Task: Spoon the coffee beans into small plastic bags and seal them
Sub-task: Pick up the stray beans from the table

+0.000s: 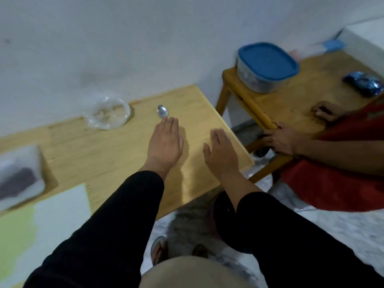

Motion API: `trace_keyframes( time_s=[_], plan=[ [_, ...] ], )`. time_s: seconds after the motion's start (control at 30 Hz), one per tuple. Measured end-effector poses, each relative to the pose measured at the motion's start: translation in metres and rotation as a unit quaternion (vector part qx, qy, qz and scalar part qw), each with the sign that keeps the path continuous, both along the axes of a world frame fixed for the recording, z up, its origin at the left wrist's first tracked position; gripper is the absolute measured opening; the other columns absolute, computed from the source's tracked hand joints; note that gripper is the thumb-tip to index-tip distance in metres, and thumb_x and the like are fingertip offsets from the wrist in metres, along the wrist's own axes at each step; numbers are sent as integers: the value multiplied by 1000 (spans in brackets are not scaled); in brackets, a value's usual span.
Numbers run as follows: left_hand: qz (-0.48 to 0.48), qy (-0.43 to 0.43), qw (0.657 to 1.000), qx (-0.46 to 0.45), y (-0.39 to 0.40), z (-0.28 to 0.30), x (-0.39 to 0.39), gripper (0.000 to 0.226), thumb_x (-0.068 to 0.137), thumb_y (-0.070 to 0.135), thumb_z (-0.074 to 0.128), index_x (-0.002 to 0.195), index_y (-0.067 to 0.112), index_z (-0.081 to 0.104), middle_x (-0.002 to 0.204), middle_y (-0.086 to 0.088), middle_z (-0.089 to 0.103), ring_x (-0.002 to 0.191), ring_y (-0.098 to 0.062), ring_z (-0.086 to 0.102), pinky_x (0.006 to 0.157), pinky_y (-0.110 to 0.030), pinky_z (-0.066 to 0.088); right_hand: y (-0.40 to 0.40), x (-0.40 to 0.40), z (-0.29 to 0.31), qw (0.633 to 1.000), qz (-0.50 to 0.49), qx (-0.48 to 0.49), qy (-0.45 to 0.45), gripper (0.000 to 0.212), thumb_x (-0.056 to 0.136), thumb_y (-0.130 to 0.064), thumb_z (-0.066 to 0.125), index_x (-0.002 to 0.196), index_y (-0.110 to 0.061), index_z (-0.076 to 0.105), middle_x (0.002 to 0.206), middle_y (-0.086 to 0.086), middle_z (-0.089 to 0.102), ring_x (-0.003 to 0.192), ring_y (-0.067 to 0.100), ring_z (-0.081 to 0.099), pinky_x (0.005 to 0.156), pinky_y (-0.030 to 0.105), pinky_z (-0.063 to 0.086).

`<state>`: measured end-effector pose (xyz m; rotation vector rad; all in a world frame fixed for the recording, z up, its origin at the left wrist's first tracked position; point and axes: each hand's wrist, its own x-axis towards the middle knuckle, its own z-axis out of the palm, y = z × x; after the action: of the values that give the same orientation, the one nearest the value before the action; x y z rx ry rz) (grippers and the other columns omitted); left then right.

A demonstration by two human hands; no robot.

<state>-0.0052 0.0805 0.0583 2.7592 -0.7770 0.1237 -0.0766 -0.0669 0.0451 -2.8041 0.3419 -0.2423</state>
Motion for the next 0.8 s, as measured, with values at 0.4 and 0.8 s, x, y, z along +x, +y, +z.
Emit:
trace_keyframes(
  time_s=[0.4,0.8],
  plan=[
    [177,37,983,13,165,-27,39,53,98,24,29,142,-6,26,147,-23,32,141,-34,21,117,-39,16,141,109,-25,980,114,160,1,50,91,-18,56,136,0,42,140,16,43,133,26,38,106,29,28],
    [157,107,979,-70,202,-104,81,56,96,28,23,142,-3,30,148,-21,32,141,-31,21,118,-38,16,196,199,-65,959,16,282,11,47,87,-8,58,132,-19,52,130,13,49,119,22,47,97,13,28]
  ],
)
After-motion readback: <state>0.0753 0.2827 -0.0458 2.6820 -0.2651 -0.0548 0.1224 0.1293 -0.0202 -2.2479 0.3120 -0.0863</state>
